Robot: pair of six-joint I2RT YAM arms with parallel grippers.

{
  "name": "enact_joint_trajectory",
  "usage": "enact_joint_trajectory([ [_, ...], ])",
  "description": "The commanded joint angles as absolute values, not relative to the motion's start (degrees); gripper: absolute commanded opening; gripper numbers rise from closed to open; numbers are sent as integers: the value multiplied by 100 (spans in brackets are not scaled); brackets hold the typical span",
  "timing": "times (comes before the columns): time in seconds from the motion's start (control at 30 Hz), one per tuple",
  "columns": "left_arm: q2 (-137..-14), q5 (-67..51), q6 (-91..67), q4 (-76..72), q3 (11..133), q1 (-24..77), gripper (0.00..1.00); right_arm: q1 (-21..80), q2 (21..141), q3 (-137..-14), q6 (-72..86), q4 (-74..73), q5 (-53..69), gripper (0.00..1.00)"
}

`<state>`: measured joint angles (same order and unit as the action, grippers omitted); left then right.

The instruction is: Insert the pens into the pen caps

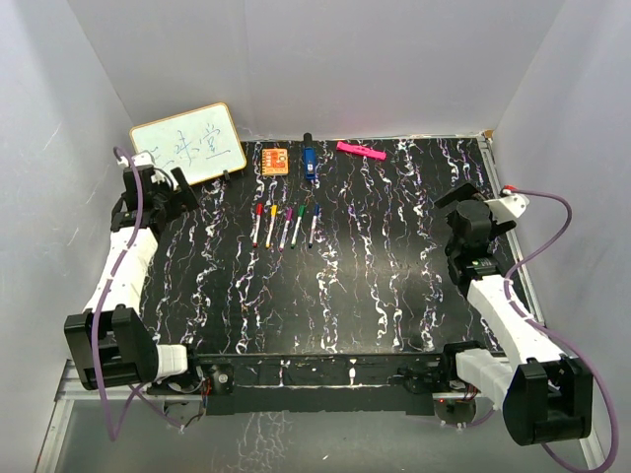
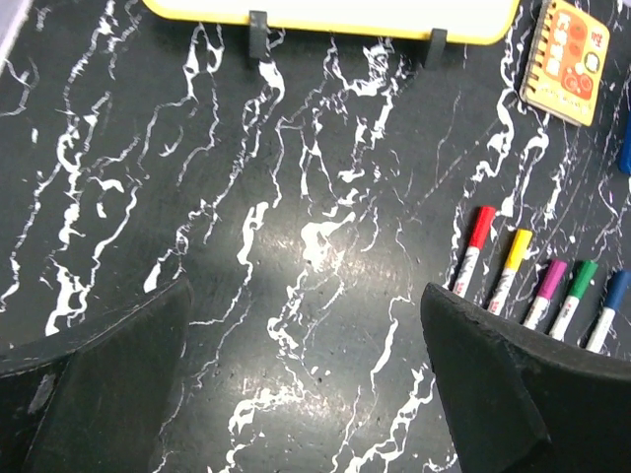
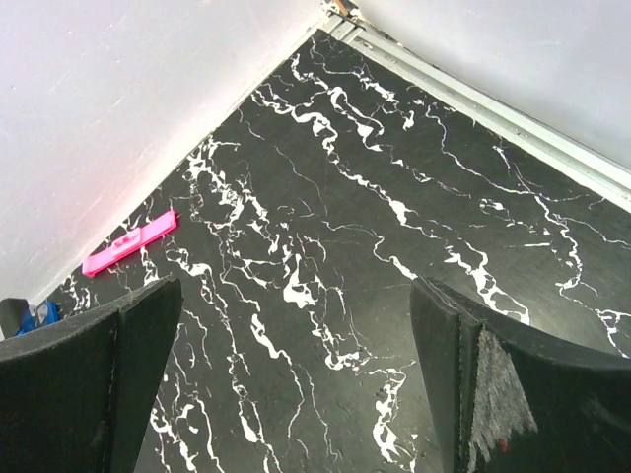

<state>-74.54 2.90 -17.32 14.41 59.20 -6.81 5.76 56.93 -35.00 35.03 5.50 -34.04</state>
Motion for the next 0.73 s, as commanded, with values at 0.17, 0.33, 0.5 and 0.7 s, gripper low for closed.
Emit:
enact_joint_trajectory([
  [0.17,-7440,44,-1910,1718,6182,-668,98,529,5651,-3554,3756,352,-3265,98],
  [0.33,-7391,150,-1967,1677,6191,-669,98,531,5632,-3532,3758,351,-3258,98],
  [0.5,-7332,102,-1926,1652,6083,-668,98,531,5676,-3497,3770,341,-3219,98],
  [0.7,-7190,59,-1899,1442,5947,-668,99,531,5704,-3495,3788,359,-3217,98],
])
